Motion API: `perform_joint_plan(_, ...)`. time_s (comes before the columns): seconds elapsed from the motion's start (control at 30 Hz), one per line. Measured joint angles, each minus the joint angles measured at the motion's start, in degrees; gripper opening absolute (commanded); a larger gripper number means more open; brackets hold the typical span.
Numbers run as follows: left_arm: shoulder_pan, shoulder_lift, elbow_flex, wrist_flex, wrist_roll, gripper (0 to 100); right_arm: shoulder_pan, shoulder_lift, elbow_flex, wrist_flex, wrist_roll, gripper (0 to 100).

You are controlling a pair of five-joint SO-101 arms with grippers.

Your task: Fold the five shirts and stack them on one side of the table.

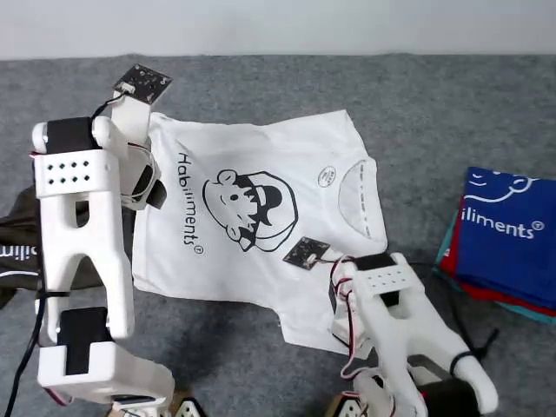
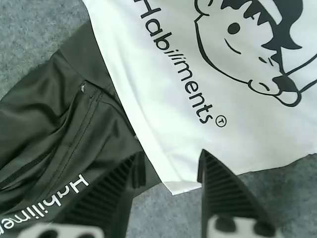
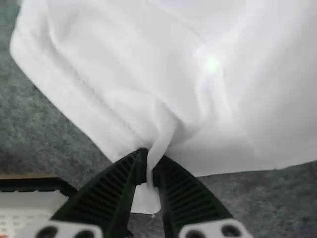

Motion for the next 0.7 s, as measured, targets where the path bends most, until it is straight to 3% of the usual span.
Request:
perform_joint_plan(0.23,0.0,-1.2,3.7,0.2,-0.7,17,1.7,-2.4,-8.0,7.9,0.0,0.9)
perform_joint_plan(0.53,-0.4,-5.3,23.0,0.0,-11.2,24,6.9,-5.3,-16.5,11.5,4.0,0.9)
perform_joint_plan(0.7,-3.1,-5.3,30.2,-5.9,-13.1,25,8.9,-5.5,-16.5,11.8,4.2,0.9)
